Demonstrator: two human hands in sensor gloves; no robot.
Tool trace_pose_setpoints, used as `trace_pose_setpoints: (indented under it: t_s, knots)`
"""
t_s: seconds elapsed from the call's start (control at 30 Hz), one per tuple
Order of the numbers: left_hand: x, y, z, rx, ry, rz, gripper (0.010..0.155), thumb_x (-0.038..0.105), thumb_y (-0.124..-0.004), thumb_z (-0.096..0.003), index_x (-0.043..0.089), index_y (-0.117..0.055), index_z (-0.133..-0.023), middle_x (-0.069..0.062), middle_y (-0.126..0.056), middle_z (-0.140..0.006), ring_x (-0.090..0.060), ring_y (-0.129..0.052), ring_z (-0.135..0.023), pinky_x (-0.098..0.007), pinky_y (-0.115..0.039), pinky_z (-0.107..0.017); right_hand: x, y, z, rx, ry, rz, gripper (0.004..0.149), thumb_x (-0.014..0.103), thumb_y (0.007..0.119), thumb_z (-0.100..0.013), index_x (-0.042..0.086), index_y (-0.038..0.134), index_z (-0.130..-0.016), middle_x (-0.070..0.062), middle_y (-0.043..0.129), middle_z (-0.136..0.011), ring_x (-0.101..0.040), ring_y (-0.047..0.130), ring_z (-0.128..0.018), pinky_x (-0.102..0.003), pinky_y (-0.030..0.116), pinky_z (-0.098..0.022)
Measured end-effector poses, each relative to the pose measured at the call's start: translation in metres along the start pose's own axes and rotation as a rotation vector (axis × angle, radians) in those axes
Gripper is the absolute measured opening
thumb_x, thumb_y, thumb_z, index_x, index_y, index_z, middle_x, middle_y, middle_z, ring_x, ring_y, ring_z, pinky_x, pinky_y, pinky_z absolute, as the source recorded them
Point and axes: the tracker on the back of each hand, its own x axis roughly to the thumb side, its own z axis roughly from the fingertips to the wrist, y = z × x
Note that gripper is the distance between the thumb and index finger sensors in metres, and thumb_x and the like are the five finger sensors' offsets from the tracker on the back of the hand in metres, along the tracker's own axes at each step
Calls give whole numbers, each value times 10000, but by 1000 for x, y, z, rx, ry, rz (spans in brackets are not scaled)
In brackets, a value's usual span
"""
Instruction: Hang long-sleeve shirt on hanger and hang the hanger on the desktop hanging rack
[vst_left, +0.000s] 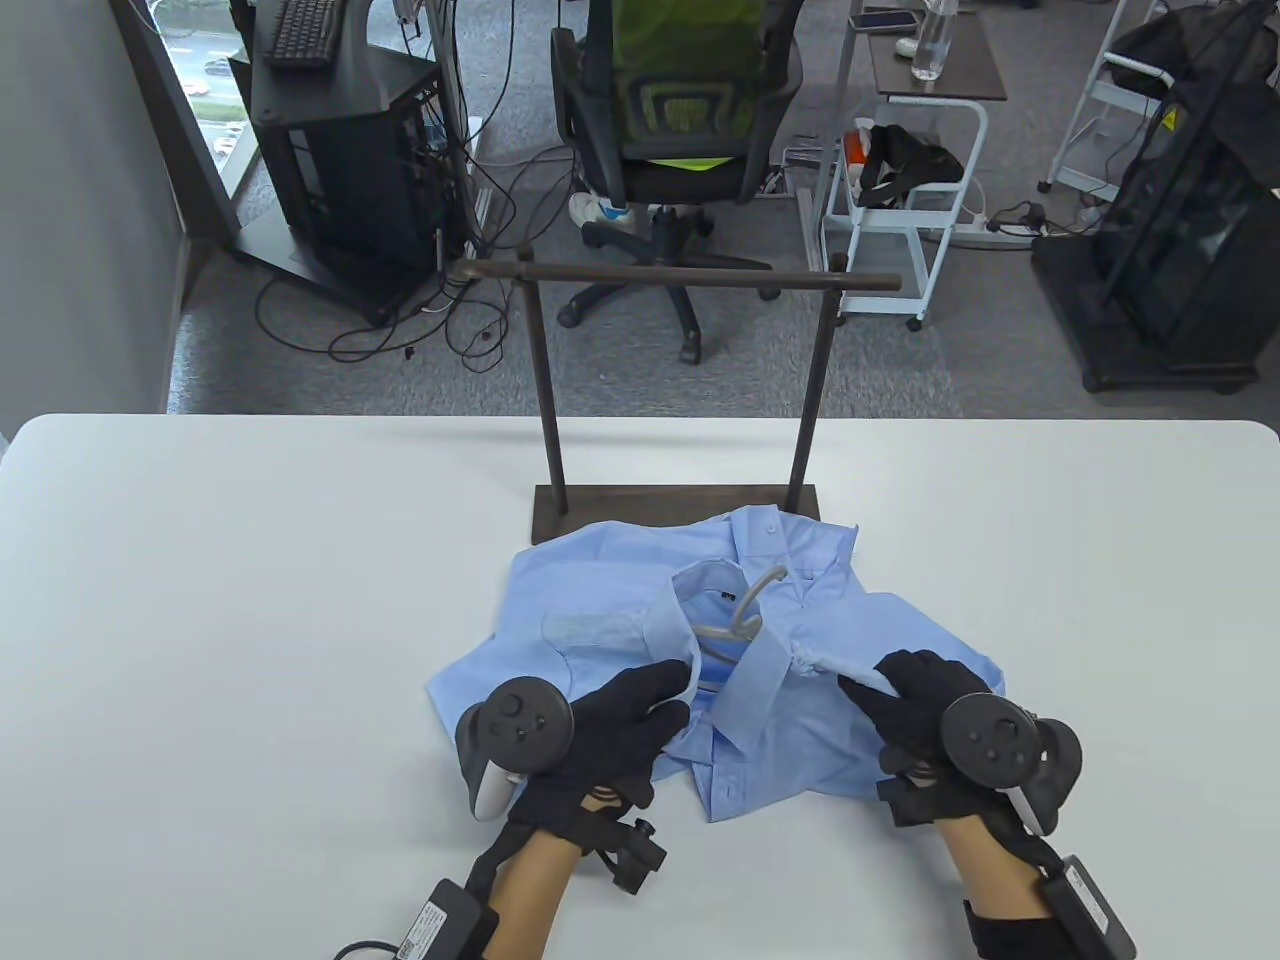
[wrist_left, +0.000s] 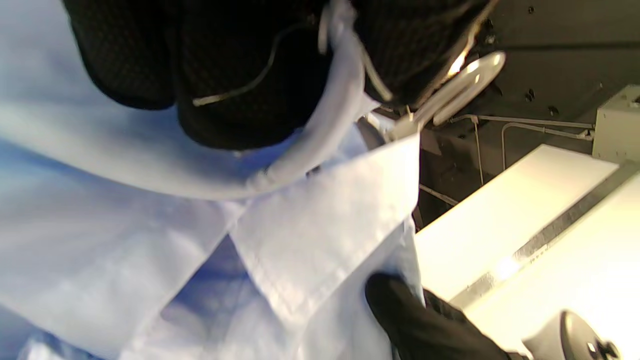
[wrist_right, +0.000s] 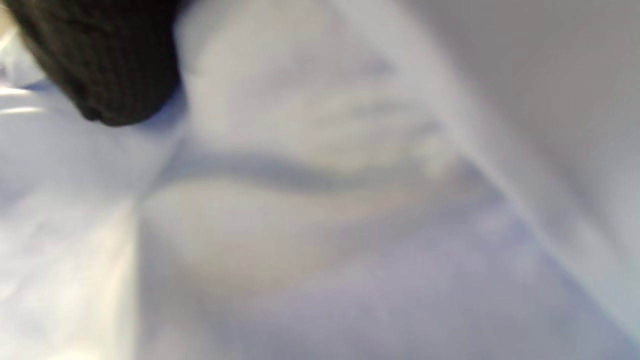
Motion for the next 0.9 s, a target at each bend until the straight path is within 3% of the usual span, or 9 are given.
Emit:
trace_pose_setpoints:
  t_s: [0.23, 0.33, 0.4, 0.53, 0.6, 0.67, 0.77, 0.87, 0.9]
  knots:
    - [-2, -17, -2, -128, -6, -81, 676, 455, -844, -440, 115, -713, -1009, -153, -842, -886, -314, -995, -581, -620, -739, -569, -9, 21, 1, 93, 10, -91, 377, 581, 897, -328, 262, 970, -516, -53, 989, -494, -303, 992, -359, -448, 886, -267]
    - [3, -10, -2, -237, -27, -74, 725, 521, -836, -420, 88, -758, -996, -200, -849, -914, -395, -1003, -635, -656, -728, -554, -12, 23, 0, 98, 14, -113, 378, 578, 895, -328, 261, 969, -520, -54, 987, -503, -308, 990, -374, -456, 883, -283]
    - [12, 4, 0, -250, -59, -96, 653, 505, -837, -429, 84, -845, -928, -192, -934, -820, -357, -1047, -526, -630, -774, -514, -13, 22, 0, 90, 12, -125, 378, 575, 896, -327, 260, 969, -522, -58, 986, -509, -313, 988, -386, -464, 880, -293]
    - [32, 47, 15, 24, -182, -162, 539, 471, -850, -428, 128, -916, -839, -119, -1005, -670, -254, -1039, -350, -557, -827, -479, -13, 18, -1, 78, -4, -135, 378, 571, 899, -326, 257, 970, -524, -59, 985, -515, -321, 985, -397, -471, 876, -305]
    - [34, 69, 29, 311, -205, -266, 528, 426, -855, -436, 158, -866, -891, -104, -949, -755, -274, -1008, -455, -573, -764, -564, -10, 17, 0, 70, -21, -138, 379, 572, 900, -323, 258, 971, -523, -59, 984, -517, -321, 984, -400, -473, 874, -307]
    - [28, 79, 34, 455, -157, -514, 618, 444, -866, -417, 216, -773, -983, -83, -825, -937, -302, -934, -716, -613, -635, -676, -8, 16, 0, 71, -35, -139, 379, 570, 901, -324, 257, 971, -524, -61, 984, -520, -323, 983, -403, -474, 872, -310]
    - [4, 84, 30, 343, -35, -778, 740, 550, -840, -389, 287, -664, -1058, -32, -644, -1119, -357, -709, -1036, -645, -446, -729, -1, 15, 2, 71, -69, -148, 377, 570, 901, -324, 259, 971, -525, -60, 983, -522, -323, 982, -408, -473, 871, -315]
    - [-22, 79, 22, 185, 34, -586, 730, 517, -841, -401, 297, -646, -1070, -35, -584, -1153, -392, -565, -1107, -680, -312, -737, 6, 15, 3, 80, -97, -160, 376, 570, 900, -326, 260, 970, -527, -57, 984, -525, -324, 982, -413, -476, 870, -318]
    - [-26, 80, 22, 183, 44, -562, 630, 478, -824, -422, 296, -723, -1016, -55, -775, -1018, -367, -711, -1034, -682, -369, -739, 9, 15, 3, 89, -108, -156, 378, 565, 906, -324, 256, 973, -532, -64, 982, -536, -333, 979, -425, -486, 861, -329]
